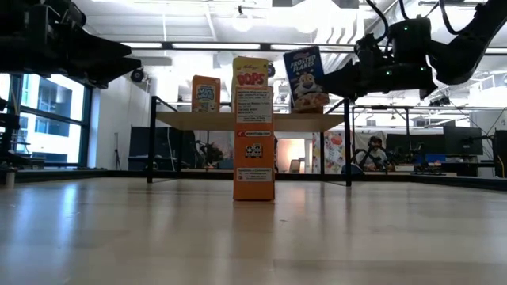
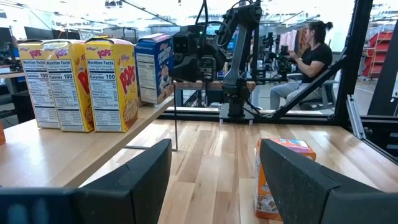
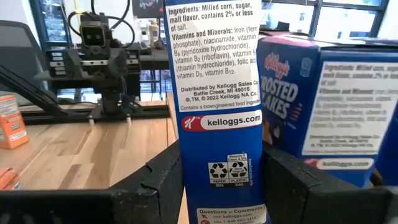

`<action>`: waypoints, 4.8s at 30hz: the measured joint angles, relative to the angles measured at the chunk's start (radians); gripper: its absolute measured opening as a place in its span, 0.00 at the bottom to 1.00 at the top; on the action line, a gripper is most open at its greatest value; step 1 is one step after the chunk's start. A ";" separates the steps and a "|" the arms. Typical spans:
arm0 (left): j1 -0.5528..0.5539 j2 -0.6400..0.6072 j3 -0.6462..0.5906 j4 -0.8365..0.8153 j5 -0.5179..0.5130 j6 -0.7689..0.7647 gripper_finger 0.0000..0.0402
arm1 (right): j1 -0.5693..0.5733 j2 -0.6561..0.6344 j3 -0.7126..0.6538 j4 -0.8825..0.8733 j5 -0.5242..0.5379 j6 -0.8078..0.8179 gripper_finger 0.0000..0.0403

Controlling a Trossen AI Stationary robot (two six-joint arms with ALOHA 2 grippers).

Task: Stack cereal on shelf
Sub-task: Put the blue cereal box on the shelf aligned with the other blue cereal boxes, then put the bottom orange cereal box on the shelf aligned with the other orange cereal box

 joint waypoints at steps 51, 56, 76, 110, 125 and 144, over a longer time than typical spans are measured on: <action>0.000 0.000 0.000 0.000 0.000 0.000 0.59 | 0.000 -0.148 0.000 -0.304 0.100 0.035 0.56; 0.000 0.000 0.000 0.000 0.000 0.000 0.59 | 0.000 -0.221 -0.001 -0.394 0.130 0.036 0.56; 0.000 0.000 0.000 0.000 0.000 0.000 0.59 | 0.109 -0.281 -0.001 -0.477 0.255 0.050 0.56; 0.000 0.000 0.000 0.000 0.000 0.000 0.59 | 0.153 -0.263 0.001 -0.417 0.475 0.130 0.56; 0.000 0.000 0.000 0.000 0.000 0.000 0.59 | 0.153 -0.296 0.001 -0.433 0.399 0.129 0.56; 0.000 0.000 0.000 0.000 0.000 0.000 0.59 | 0.228 -0.535 0.001 -0.555 0.334 0.084 0.56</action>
